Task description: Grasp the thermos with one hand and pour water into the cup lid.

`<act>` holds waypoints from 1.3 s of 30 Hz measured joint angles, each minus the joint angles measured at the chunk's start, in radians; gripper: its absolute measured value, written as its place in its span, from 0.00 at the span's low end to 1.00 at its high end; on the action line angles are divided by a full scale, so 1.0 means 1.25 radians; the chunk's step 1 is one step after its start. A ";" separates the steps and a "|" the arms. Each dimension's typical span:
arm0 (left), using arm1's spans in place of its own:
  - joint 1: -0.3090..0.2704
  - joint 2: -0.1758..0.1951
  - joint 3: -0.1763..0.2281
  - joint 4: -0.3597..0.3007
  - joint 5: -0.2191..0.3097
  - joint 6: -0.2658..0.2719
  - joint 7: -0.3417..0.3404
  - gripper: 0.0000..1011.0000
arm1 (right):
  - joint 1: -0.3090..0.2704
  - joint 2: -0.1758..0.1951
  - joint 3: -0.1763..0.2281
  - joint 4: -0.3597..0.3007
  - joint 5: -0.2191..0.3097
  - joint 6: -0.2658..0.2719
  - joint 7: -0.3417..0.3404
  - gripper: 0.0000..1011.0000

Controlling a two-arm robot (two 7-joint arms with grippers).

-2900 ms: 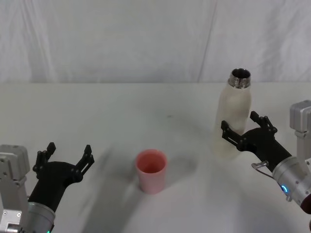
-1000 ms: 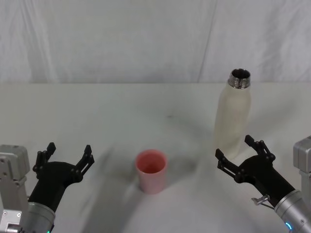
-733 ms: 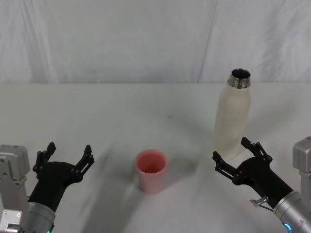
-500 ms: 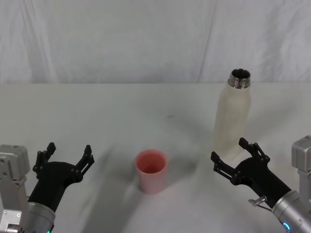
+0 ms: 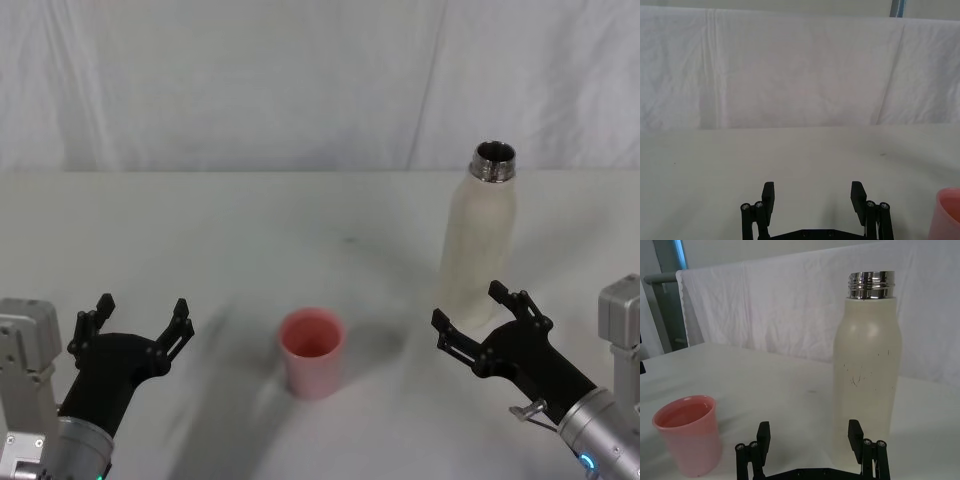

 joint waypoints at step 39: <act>0.000 0.000 0.000 0.000 0.000 0.000 0.000 0.99 | -0.002 0.000 0.001 -0.002 -0.002 0.000 0.000 0.99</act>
